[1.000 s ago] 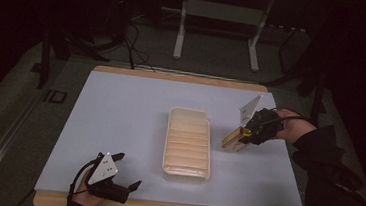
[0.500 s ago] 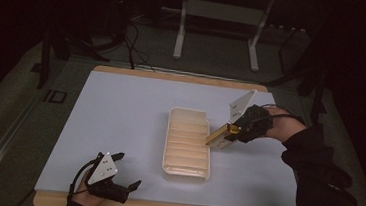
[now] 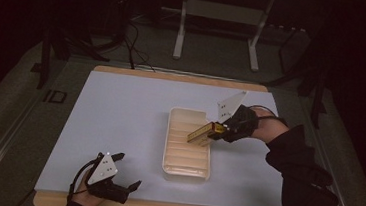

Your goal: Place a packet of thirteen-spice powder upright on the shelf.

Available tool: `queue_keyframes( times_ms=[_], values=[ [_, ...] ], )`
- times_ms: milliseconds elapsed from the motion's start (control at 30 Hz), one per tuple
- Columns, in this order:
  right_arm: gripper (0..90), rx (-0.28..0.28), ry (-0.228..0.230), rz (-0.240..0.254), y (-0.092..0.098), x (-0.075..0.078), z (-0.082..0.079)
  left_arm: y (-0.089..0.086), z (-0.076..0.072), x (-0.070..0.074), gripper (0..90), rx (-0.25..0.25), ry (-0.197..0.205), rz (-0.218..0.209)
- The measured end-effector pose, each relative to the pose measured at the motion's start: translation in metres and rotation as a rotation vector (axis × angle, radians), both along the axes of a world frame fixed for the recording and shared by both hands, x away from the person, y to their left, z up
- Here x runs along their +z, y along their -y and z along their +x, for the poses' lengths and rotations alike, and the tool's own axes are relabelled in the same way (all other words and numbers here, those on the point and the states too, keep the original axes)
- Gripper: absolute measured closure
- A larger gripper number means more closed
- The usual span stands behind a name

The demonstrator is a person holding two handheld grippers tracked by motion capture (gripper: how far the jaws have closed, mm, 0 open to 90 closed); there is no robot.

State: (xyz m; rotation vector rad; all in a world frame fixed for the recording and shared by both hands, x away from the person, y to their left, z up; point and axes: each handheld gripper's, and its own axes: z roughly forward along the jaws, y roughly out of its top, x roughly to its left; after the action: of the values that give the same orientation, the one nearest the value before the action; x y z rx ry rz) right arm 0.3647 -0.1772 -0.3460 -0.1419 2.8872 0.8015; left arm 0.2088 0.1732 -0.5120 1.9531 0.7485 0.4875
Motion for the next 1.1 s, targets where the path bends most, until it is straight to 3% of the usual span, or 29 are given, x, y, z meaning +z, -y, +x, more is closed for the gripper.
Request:
queue_keyframes(
  times_ms=[133, 367, 1100],
  values=[
    [67.7, 0.044, -0.013, 0.034, -0.006, -0.008, -0.001, 0.0, 0.0, 0.0, 0.0, -0.001, 0.0, 0.002],
    [67.8, 0.05, -0.02, 0.055, -0.007, -0.018, 0.0, 0.0, 0.0, 0.0, 0.0, -0.001, 0.0, 0.002],
    [67.8, 0.018, -0.015, 0.064, 0.002, -0.028, 0.005, 0.0, 0.0, 0.0, 0.0, -0.003, -0.002, 0.002]
  ],
)
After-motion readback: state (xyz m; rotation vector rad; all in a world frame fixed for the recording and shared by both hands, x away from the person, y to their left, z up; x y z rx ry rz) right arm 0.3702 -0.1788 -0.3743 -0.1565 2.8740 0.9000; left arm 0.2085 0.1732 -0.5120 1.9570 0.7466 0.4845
